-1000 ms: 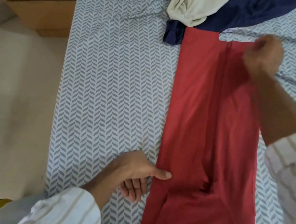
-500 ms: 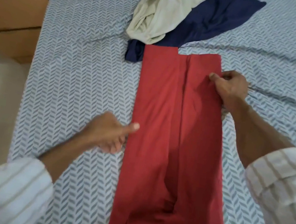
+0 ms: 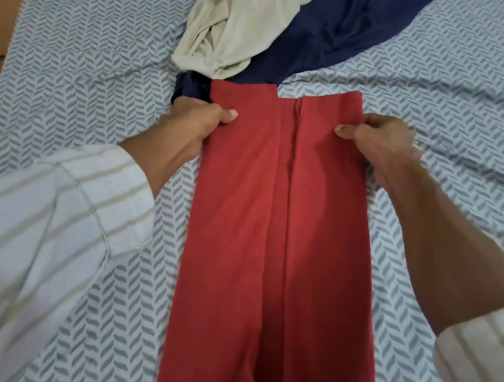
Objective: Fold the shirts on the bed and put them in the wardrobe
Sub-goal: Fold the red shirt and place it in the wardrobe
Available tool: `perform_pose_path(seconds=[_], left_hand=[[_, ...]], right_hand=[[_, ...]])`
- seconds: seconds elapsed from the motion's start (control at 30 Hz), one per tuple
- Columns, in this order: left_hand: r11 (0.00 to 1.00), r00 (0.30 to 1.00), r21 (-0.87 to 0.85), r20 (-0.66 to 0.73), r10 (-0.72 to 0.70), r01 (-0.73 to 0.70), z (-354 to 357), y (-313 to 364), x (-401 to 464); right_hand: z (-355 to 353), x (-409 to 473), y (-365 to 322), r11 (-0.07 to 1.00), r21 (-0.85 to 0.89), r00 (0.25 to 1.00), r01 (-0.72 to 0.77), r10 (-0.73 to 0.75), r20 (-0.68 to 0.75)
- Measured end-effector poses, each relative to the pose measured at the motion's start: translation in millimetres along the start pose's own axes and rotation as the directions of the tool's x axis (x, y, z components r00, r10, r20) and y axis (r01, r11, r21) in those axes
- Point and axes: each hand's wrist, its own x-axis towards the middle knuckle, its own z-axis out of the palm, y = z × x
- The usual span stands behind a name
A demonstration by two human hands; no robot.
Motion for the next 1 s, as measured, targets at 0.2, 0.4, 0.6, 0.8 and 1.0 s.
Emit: perform_pose_path(seconds=[0.2, 0.4, 0.6, 0.8, 1.0], left_hand=[[0.983, 0.984, -0.160, 0.140, 0.110, -0.087, -12, -7, -13], [0.969, 0.924, -0.223, 0.382, -0.017, 0.109, -46, 41, -73], [0.985, 0.890, 0.020, 0.431, 0.148, -0.173, -105, 13, -132], [0.906, 0.745, 0.230, 0.654, 0.127, -0.355, -127, -72, -173], [0.939, 0.909, 0.219, 0.383, 0.167, -0.265, -94, -78, -136]], right_hand=[[-9, -16, 8, 0.955, 0.281, 0.965, 0.093, -0.156, 0.211], [-46, -78, -25, 0.920, 0.376, 0.955, 0.106, -0.200, 0.219], [-93, -159, 16, 0.873, 0.295, 0.847, 0.388, -0.464, 0.260], [-101, -194, 93, 0.818, 0.103, 0.716, 0.566, -0.550, 0.430], [-72, -168, 73, 0.941, 0.033, 0.930, 0.338, -0.339, 0.141]])
